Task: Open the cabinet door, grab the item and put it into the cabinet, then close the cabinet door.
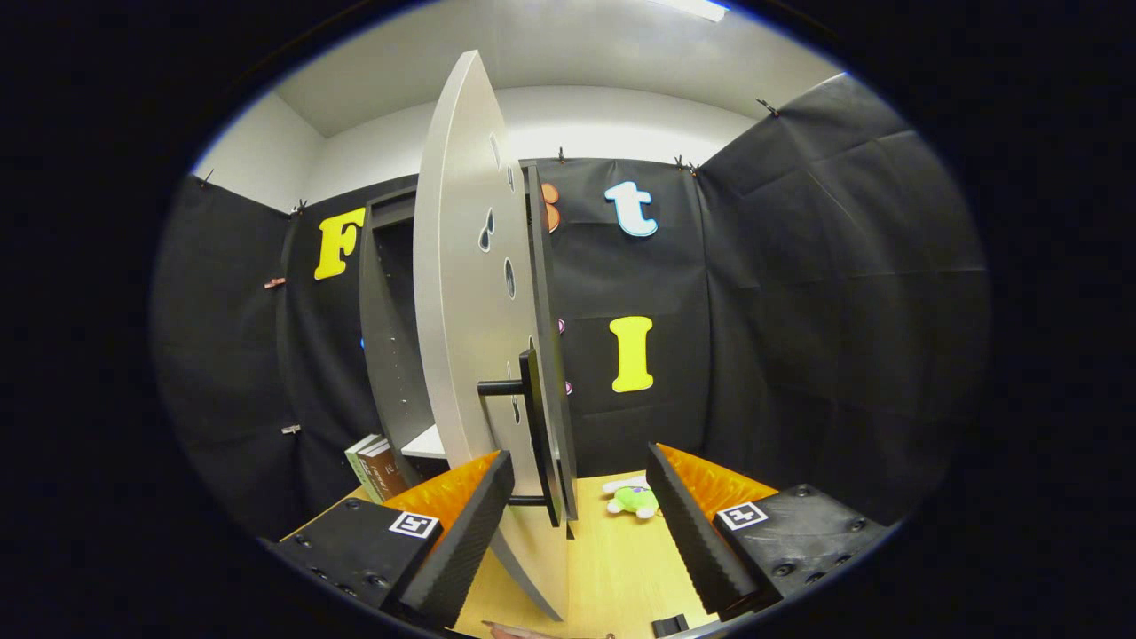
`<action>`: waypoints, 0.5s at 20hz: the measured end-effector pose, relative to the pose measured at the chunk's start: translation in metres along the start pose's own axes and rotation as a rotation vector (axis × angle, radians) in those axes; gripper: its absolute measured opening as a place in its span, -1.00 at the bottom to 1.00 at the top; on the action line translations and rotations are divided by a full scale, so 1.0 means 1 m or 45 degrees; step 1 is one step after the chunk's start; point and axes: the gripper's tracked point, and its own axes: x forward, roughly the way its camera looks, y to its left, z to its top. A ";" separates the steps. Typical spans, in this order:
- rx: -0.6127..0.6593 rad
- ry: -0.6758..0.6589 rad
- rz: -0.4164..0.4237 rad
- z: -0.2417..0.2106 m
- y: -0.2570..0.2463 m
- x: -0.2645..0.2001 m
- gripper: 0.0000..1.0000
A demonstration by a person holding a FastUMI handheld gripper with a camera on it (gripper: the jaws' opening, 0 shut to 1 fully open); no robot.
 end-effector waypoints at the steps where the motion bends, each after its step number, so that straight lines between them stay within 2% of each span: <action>1: 0.003 -0.006 -0.004 -0.001 0.002 -0.001 0.95; 10: 0.020 0.016 0.000 -0.016 0.055 -0.001 0.95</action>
